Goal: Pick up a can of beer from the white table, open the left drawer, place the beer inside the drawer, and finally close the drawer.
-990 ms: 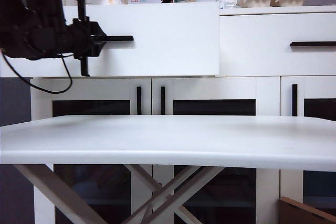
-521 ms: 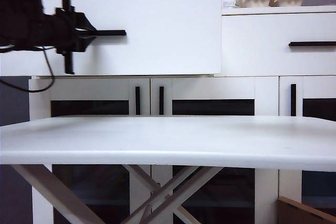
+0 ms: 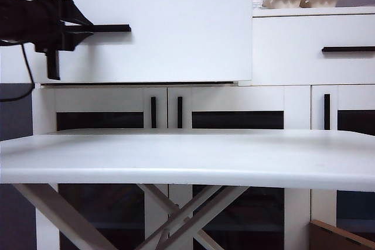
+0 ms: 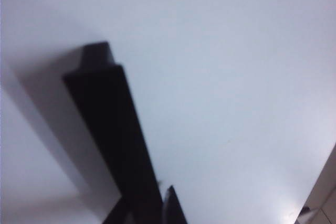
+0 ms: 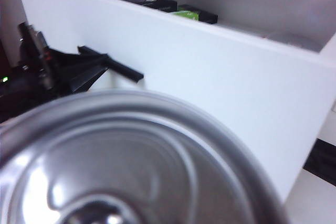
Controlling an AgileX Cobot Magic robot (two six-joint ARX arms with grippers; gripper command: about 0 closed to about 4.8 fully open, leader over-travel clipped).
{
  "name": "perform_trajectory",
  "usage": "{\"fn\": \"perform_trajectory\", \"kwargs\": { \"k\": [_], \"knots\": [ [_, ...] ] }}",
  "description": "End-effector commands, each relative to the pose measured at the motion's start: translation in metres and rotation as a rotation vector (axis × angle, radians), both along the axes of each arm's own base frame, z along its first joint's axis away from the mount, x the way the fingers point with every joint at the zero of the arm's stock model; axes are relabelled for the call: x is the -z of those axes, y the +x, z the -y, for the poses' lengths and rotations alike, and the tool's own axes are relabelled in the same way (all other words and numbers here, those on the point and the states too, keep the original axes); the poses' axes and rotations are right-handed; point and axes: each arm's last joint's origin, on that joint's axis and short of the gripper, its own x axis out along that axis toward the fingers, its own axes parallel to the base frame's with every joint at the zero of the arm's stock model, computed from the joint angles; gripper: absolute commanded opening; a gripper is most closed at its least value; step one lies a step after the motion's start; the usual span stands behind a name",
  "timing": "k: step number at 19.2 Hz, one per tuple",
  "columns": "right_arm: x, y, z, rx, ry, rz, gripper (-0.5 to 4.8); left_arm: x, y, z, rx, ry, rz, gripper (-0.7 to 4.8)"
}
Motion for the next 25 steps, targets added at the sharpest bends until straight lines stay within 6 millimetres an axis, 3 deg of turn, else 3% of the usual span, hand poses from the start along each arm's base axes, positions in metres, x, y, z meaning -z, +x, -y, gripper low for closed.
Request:
{"fn": "perform_trajectory", "kwargs": {
  "k": [1,12,25],
  "knots": [
    [-0.014,-0.001,0.002,0.022,0.06,0.075,1.44,-0.002,-0.015,-0.006,-0.051,0.025,0.036,-0.06],
    [-0.023,-0.002,0.003,0.028,0.087,0.139,1.44,0.005,-0.079,-0.018,-0.048,0.031,0.012,-0.06],
    [-0.027,0.0,0.005,0.039,0.119,0.172,1.44,0.003,-0.108,-0.022,-0.002,0.055,-0.023,-0.06]
  ]
}}
